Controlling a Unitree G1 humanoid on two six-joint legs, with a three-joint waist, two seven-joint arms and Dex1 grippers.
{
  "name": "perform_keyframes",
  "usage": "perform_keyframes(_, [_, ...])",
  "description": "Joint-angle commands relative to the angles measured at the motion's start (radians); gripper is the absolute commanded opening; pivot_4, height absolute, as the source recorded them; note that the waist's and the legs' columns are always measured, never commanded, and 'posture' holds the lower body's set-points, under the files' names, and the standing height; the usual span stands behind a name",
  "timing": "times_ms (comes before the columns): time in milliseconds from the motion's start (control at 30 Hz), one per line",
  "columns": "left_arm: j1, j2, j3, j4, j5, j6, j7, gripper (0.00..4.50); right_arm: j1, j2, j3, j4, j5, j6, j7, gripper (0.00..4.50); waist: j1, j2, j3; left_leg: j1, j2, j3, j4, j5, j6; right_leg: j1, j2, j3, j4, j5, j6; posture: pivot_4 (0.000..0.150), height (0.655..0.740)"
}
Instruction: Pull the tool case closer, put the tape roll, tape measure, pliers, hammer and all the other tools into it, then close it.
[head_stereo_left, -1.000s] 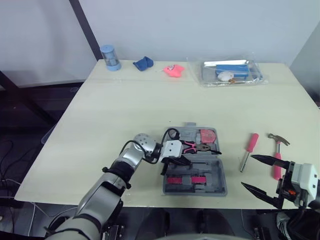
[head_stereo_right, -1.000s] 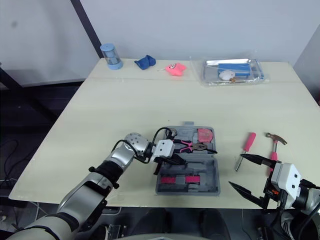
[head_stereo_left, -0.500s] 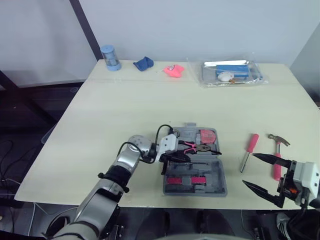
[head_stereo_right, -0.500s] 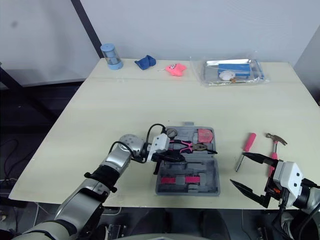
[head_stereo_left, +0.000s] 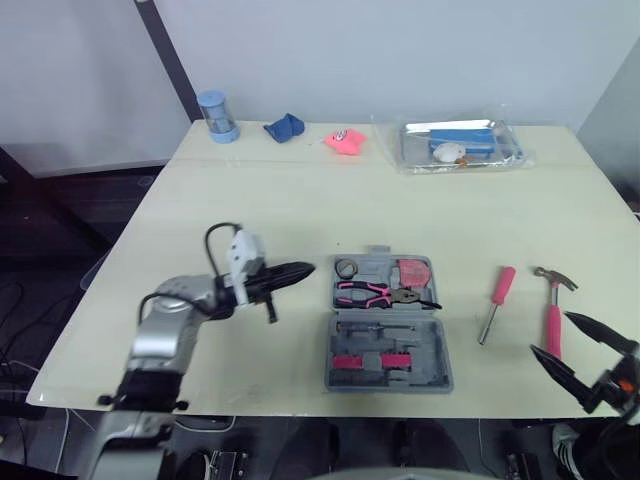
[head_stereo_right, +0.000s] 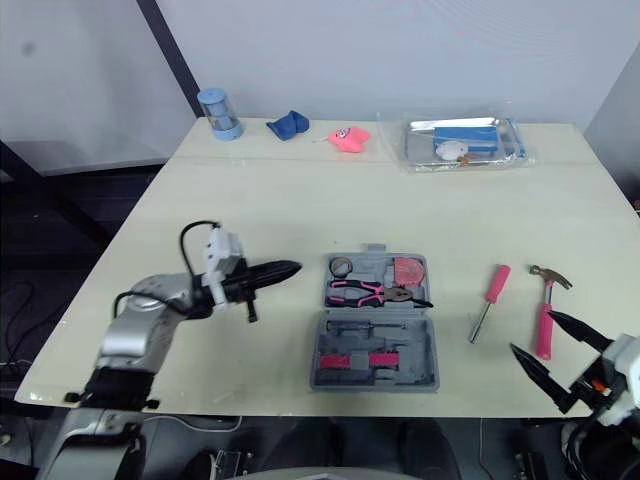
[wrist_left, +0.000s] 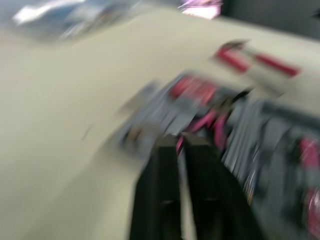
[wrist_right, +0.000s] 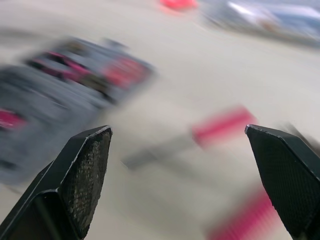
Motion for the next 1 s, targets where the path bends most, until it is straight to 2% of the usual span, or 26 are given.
perform_keyframes(33, [0.125, 0.043, 0.124, 0.005, -0.027, -0.044, 0.006, 2.22, 0.030, 0.017, -0.080, 0.064, -0.004, -0.033, -0.058, 4.50, 0.001, 0.001, 0.000, 0.000, 0.000, 0.000, 0.000, 0.000, 0.000, 0.000, -0.001, 0.000, 0.000, 0.000, 0.000, 0.150, 0.7400])
perform_keyframes(200, [0.320, 0.045, 0.246, -0.024, -0.052, -0.056, 0.039, 4.41, 0.072, 0.045, -0.143, 0.129, 0.007, -0.037, -0.117, 4.50, 0.007, 0.001, 0.000, 0.000, 0.000, 0.001, -0.001, -0.001, 0.000, 0.000, -0.005, 0.000, -0.001, 0.000, -0.001, 0.150, 0.7400])
perform_keyframes(533, [0.426, 0.000, 0.294, -0.024, -0.064, -0.091, 0.075, 4.47, 0.098, 0.062, -0.156, 0.131, 0.022, -0.011, -0.156, 4.50, 0.005, 0.003, -0.001, 0.000, 0.000, 0.001, -0.002, -0.001, 0.001, 0.000, -0.007, 0.000, -0.002, -0.002, -0.004, 0.150, 0.7400])
perform_keyframes(767, [0.372, 0.012, 0.281, -0.040, -0.071, -0.081, 0.076, 4.47, 0.086, 0.046, -0.141, 0.074, 0.014, 0.013, -0.180, 4.50, 0.007, 0.004, -0.002, -0.001, 0.001, 0.001, -0.003, -0.001, 0.001, 0.000, -0.008, 0.000, -0.002, -0.002, -0.004, 0.150, 0.7400])
perform_keyframes(1000, [0.298, 0.027, 0.234, -0.131, -0.098, -0.027, 0.062, 4.47, 0.048, 0.037, -0.106, -0.050, 0.022, 0.126, -0.250, 4.50, 0.005, 0.005, -0.002, -0.003, 0.001, 0.001, -0.003, -0.001, 0.001, -0.002, -0.008, 0.000, -0.002, -0.002, -0.004, 0.150, 0.7400])
